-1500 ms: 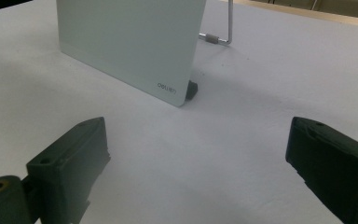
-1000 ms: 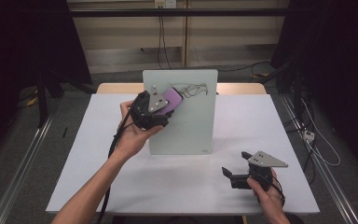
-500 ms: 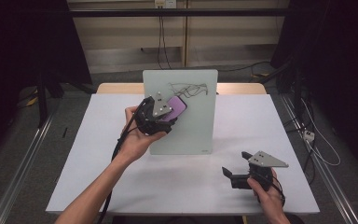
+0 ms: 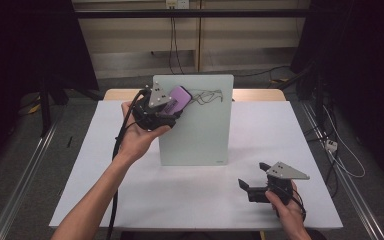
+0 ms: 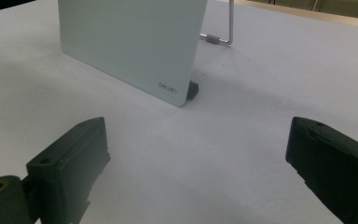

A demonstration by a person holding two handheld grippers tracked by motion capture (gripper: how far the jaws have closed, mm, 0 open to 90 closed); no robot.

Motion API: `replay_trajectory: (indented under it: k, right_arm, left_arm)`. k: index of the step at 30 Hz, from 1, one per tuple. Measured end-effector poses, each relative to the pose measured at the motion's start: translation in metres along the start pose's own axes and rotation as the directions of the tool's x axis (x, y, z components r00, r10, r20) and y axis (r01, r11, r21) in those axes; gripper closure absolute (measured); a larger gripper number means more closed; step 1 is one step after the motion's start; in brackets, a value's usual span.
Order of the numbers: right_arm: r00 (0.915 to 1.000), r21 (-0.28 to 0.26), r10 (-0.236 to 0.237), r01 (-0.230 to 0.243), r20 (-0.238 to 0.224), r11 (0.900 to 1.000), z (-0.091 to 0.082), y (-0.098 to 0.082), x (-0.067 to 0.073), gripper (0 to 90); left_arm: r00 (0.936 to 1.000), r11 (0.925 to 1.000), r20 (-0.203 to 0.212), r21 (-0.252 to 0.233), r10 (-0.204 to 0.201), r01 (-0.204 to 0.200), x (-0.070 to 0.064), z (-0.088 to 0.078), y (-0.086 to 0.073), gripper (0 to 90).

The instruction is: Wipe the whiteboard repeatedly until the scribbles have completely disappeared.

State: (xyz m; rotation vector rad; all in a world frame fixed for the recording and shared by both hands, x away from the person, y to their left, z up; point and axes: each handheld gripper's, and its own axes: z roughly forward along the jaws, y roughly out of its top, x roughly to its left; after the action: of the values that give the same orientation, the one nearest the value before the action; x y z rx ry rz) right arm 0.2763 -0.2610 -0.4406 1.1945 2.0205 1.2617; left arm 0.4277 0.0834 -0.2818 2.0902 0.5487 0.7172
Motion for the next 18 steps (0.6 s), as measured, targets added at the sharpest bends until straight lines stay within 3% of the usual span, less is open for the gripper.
replay_trajectory:
  k: [10,18]
  right_arm:
    - [1.0000,0.000,0.002,-0.002,0.001,1.000,0.000,0.000,0.000,5.6]
    - [1.0000,0.000,-0.001,0.001,-0.001,1.000,0.000,0.000,0.000,5.5]
  left_arm:
    - [0.9984,0.9985,-0.046,-0.045,-0.034,0.032,0.021,-0.013,0.007,41.1]
    - [0.9988,0.9998,-0.049,-0.022,-0.001,0.000,0.013,-0.008,0.006,41.1]
